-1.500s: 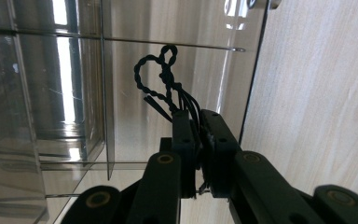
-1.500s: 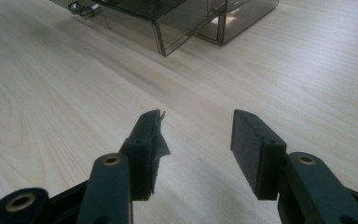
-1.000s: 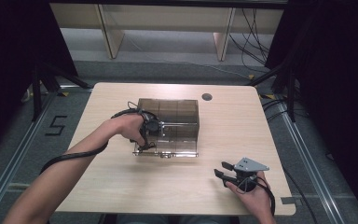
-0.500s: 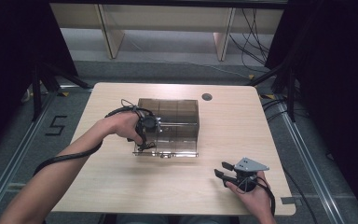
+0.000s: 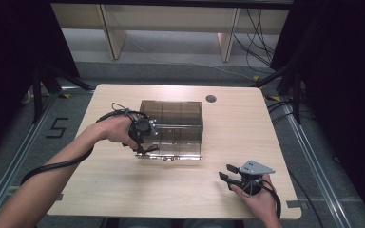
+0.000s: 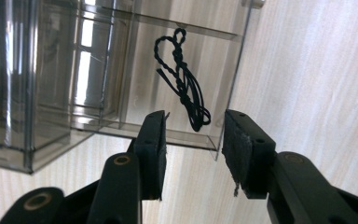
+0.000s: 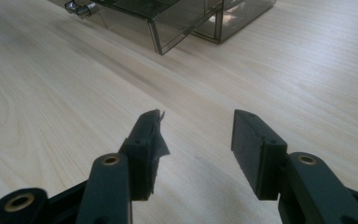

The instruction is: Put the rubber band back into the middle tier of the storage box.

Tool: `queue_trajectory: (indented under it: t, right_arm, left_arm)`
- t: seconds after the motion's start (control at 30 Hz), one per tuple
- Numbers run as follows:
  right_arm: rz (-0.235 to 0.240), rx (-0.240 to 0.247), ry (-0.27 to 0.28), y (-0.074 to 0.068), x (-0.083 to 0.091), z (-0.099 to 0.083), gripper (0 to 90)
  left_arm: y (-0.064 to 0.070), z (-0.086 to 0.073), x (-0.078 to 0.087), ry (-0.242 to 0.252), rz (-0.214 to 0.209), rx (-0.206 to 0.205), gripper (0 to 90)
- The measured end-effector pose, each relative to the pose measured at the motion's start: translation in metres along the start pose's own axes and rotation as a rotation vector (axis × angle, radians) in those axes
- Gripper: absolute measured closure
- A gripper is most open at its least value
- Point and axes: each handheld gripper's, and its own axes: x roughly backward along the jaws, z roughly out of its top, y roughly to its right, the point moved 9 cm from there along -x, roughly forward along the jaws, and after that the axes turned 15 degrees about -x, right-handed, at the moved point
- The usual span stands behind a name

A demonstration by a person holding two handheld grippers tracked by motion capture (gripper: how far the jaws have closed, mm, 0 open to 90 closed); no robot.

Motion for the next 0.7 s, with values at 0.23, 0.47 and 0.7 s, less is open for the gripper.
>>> queue_trajectory:
  t: [0.23, 0.47, 0.7]
  right_arm:
    - [-0.003, 0.006, 0.007, 0.001, -0.001, 0.001, 53.2]
    - [-0.026, 0.009, 0.017, 0.003, 0.000, 0.002, 53.1]
    - [-0.021, 0.017, 0.016, 0.003, -0.001, 0.002, 53.0]
  left_arm:
    - [0.005, -0.008, 0.007, 0.020, 0.028, 0.010, 56.1]
    - [0.008, -0.015, 0.011, 0.022, 0.051, 0.032, 52.5]
    - [0.007, -0.024, 0.011, 0.027, 0.080, 0.045, 49.5]
